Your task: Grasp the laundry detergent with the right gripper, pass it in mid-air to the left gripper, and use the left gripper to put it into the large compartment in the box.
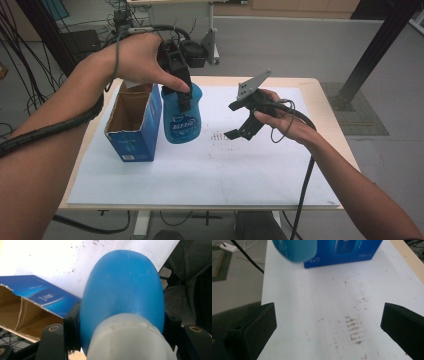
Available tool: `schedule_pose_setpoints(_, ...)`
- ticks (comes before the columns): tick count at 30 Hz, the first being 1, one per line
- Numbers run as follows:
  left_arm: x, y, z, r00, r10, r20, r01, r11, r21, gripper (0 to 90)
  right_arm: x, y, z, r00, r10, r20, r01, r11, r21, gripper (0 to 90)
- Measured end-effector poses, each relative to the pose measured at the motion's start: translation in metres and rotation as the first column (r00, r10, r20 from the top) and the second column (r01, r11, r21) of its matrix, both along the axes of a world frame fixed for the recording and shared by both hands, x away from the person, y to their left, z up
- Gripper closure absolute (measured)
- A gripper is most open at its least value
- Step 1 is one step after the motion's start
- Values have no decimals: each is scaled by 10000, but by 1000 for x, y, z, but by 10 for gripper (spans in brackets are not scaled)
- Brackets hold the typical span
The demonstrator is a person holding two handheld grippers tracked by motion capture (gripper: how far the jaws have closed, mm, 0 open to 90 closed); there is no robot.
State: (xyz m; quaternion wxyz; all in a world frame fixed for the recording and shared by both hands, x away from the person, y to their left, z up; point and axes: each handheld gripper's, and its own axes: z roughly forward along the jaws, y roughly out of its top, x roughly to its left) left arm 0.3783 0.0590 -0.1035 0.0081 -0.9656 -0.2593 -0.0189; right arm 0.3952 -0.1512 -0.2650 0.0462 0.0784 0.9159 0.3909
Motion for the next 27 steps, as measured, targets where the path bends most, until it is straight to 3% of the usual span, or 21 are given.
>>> schedule_pose_setpoints(7,6,10,19,9941,1067,-172,-1071,9940,-237,370,-7,-30,2,9993,-359,64,362,9978,-548,2)
schedule_pose_setpoints(12,12,20,38,9808,1930,-280,-1945,9788,-642,370,-12,-51,6,9990,-409,189,427,9935,-1054,2)
schedule_pose_setpoints(14,14,24,46,9724,2313,-307,-2331,9688,-843,370,-15,-61,7,9984,-549,156,564,9909,-1222,2)
schedule_pose_setpoints(17,17,31,56,9542,2965,-399,-2990,9497,-929,371,-17,-72,8,9975,-666,257,697,9863,-1498,2)
schedule_pose_setpoints(20,21,36,65,9310,3640,-253,-3647,9258,-991,371,-19,-83,11,9962,-811,309,849,9842,-1552,2)
schedule_pose_setpoints(21,24,39,69,9194,3929,-201,-3928,9140,-1018,371,-20,-86,11,9957,-867,324,907,9838,-1549,2)
schedule_pose_setpoints(22,26,41,72,9152,4025,-193,-4024,9103,-967,371,-20,-89,12,9956,-894,296,929,9835,-1554,2)
schedule_pose_setpoints(23,28,44,75,9036,4280,-178,-4276,8989,-957,371,-21,-91,13,9953,-918,309,956,9829,-1574,2)
schedule_pose_setpoints(26,34,50,81,8793,4761,-115,-4751,8752,-912,371,-22,-97,14,9940,-1022,390,1072,9806,-1642,2)
schedule_pose_setpoints(27,36,53,83,8620,5069,-57,-5050,8578,-957,372,-22,-99,14,9939,-1025,412,1079,9807,-1630,2)
